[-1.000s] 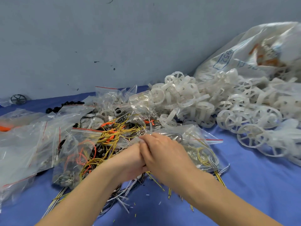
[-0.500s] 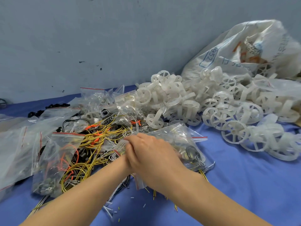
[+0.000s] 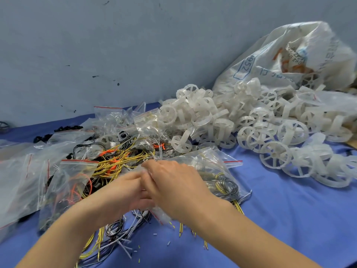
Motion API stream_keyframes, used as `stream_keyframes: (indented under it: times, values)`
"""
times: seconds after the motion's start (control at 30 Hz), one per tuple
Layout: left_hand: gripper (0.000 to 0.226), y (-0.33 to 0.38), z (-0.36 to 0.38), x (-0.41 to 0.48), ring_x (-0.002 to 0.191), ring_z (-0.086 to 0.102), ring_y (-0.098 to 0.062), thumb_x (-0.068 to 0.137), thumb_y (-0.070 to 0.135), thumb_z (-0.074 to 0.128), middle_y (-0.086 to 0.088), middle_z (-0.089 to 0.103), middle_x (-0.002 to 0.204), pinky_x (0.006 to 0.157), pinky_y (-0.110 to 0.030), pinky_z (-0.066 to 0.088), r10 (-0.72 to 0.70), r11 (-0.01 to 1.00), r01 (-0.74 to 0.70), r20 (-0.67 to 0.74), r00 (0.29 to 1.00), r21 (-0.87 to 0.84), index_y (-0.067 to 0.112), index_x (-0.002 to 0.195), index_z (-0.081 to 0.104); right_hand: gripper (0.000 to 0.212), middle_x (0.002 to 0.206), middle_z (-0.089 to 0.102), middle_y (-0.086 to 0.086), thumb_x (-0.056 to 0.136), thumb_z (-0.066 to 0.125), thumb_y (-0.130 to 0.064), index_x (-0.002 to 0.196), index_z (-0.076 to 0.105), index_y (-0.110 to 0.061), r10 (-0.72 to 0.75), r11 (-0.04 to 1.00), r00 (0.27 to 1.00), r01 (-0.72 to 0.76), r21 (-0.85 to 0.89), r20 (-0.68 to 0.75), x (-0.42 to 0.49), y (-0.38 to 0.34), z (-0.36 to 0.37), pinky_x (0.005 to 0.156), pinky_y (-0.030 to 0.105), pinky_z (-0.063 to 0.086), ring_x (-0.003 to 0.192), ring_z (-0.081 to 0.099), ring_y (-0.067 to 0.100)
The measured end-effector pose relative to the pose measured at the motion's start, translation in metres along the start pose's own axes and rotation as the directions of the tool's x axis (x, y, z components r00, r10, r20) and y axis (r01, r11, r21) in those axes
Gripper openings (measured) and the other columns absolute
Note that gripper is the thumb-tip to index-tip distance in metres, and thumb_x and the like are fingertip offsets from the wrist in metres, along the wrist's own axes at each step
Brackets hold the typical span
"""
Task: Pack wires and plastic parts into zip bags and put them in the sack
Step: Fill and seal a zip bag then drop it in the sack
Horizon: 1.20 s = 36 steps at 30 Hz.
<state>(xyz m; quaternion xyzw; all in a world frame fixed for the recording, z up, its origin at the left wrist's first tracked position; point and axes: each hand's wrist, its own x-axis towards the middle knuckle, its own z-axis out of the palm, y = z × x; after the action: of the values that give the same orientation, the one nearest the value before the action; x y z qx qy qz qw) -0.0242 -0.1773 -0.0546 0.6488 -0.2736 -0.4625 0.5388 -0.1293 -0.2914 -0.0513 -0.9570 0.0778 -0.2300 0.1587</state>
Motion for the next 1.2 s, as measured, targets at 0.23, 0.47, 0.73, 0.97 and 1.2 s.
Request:
stream_keyframes:
  times: [0.23,0.47,0.73,0.97,1.2]
  values:
    - [0.030,-0.005,-0.056,-0.039,0.060,0.067,-0.021,0.098,0.025,0.049,-0.016,0.074,0.086,0.050,-0.027,0.057,0.147,0.976,-0.051,-0.462,0.875,0.213,0.005,0.096,0.071,0.052,0.094,0.067,0.011,0.102,0.027,-0.055,0.114,0.058,-0.015,-0.138,0.985,0.981,0.149,-0.080,0.134,-0.009,-0.013,0.028,0.052,0.032,0.027,0.079,0.065,0.035]
    - [0.025,-0.017,-0.079,-0.039,0.057,0.066,-0.012,0.100,0.018,0.047,-0.010,0.074,0.083,0.047,-0.023,0.053,0.286,0.930,-0.094,-0.540,0.792,0.355,0.016,0.094,0.070,0.050,0.091,0.066,0.011,0.103,0.025,-0.052,0.108,0.058,-0.015,-0.161,0.984,0.977,0.170,-0.052,0.142,-0.006,-0.014,0.036,0.056,0.034,0.033,0.078,0.064,0.036]
    - [0.016,-0.033,-0.081,-0.035,0.066,0.064,-0.008,0.098,0.031,0.050,0.006,0.072,0.083,0.061,-0.033,0.053,0.362,0.705,0.018,-0.381,0.851,0.709,0.035,0.095,0.065,0.044,0.086,0.065,0.003,0.103,0.022,-0.052,0.105,0.056,-0.024,-0.195,0.976,0.973,0.205,-0.071,0.127,0.001,-0.022,0.043,0.052,0.032,0.030,0.077,0.063,0.032]
    - [0.016,-0.040,-0.084,-0.034,0.076,0.060,0.006,0.098,0.044,0.045,0.017,0.067,0.081,0.068,-0.018,0.047,0.367,0.422,0.098,-0.269,0.891,0.901,0.042,0.103,0.060,0.048,0.081,0.061,0.002,0.104,0.022,-0.052,0.093,0.060,-0.023,-0.239,0.960,0.945,0.265,-0.095,0.224,0.000,-0.022,0.048,0.049,0.030,0.022,0.079,0.062,0.032]
    - [0.019,-0.040,-0.089,-0.031,0.070,0.059,0.005,0.099,0.040,0.046,0.017,0.066,0.077,0.062,-0.020,0.043,0.482,0.439,0.095,-0.324,0.814,0.893,0.036,0.101,0.064,0.046,0.090,0.064,0.004,0.104,0.022,-0.050,0.099,0.059,-0.023,-0.207,0.964,0.951,0.238,-0.119,0.231,-0.002,-0.015,0.049,0.055,0.032,0.028,0.083,0.062,0.033]
